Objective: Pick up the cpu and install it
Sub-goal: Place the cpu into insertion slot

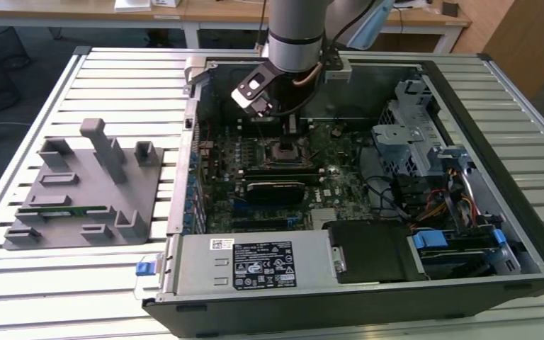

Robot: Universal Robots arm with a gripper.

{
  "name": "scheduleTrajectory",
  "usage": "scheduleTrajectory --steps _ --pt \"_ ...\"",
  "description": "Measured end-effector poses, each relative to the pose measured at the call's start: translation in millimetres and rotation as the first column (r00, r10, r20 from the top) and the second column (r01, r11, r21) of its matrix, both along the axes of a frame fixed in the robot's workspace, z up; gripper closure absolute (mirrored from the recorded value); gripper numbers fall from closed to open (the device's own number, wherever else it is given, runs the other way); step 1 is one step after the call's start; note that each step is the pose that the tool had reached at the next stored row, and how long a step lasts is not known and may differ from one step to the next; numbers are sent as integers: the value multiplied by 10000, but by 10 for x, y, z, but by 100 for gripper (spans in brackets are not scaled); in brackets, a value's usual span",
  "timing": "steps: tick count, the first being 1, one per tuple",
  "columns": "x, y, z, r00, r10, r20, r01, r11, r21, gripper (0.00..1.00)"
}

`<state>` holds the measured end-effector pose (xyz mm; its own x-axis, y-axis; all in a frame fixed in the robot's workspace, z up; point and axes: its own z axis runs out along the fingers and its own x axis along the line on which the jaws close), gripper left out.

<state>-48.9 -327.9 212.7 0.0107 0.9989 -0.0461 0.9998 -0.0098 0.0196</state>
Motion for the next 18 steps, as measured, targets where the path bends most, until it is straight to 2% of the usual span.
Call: scheduleTrajectory --steps 5,9,18 --pt "0 0 48 10000 0 1 0 10000 1 78" --pt "0 1 70 10000 0 1 0 10000 1 89" --pt "0 0 106 10000 0 1 0 10000 1 89"
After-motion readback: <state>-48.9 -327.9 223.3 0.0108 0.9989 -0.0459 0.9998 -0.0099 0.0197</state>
